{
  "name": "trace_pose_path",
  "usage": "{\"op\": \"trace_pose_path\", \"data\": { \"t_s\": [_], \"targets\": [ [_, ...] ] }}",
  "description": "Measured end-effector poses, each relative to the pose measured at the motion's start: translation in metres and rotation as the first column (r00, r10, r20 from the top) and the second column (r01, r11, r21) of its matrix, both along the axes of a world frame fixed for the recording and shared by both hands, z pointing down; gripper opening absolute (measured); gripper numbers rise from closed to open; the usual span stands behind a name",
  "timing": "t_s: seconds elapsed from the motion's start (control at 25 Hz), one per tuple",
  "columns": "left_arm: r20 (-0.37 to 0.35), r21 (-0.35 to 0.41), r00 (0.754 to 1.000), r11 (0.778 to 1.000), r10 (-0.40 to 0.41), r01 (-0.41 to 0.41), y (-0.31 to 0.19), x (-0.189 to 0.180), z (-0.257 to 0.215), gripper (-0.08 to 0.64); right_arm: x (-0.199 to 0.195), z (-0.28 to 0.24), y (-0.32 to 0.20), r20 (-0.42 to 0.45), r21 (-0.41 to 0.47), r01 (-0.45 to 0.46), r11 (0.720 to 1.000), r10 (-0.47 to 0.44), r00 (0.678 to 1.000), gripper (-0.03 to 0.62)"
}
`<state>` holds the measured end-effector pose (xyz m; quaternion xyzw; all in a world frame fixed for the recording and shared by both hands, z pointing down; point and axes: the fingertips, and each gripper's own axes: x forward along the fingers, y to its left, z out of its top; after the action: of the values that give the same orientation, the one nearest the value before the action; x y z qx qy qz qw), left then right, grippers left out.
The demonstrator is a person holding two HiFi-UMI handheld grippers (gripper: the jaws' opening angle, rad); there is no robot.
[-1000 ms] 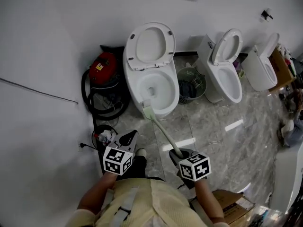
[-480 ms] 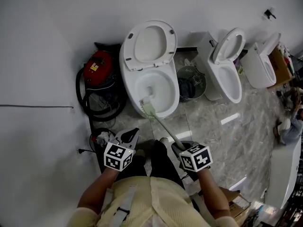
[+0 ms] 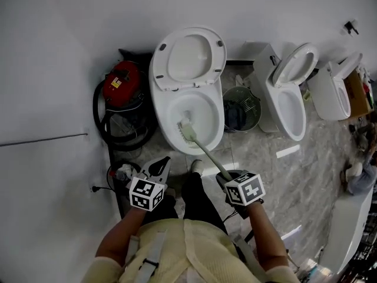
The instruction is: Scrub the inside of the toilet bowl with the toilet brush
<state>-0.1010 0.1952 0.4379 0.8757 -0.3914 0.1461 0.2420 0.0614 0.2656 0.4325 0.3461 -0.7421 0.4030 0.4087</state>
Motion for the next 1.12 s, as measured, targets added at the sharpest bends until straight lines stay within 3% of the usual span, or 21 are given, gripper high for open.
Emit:
{"op": "trace_pose_path", "data": {
  "t_s": [0.32,0.6,0.72,0.92,1.12],
  "targets": [
    [0.034,-0.052,0.998,0.997,-0.060,0.062,-0.043,0.026,0.024,0.012,0.047,0.033,-0.061,0.000,-0.077,0.099,0.992,-0.100,0.995,0.031],
    [0.139,-0.115,0.990,0.993,0.011,0.005,-0.057,0.067,0.053,0.012,0.081,0.066,-0.105,0.009,-0.143,0.193,0.971,-0.194,0.981,0.031],
    [0.167,-0.121,0.986,0.992,-0.009,0.030,-0.067,0.075,0.064,0.012,0.092,0.085,-0.118,0.007,-0.172,0.227,0.959,-0.229,0.973,0.031],
    [0.207,-0.155,0.978,0.986,-0.035,0.068,-0.087,0.077,0.090,0.012,0.103,0.122,-0.125,0.004,-0.251,0.232,0.940,-0.239,0.971,0.031],
    [0.233,-0.186,0.972,0.982,0.016,0.028,-0.095,0.084,0.118,0.012,0.096,0.160,-0.134,0.002,-0.298,0.218,0.929,-0.227,0.974,0.031]
  ]
}}
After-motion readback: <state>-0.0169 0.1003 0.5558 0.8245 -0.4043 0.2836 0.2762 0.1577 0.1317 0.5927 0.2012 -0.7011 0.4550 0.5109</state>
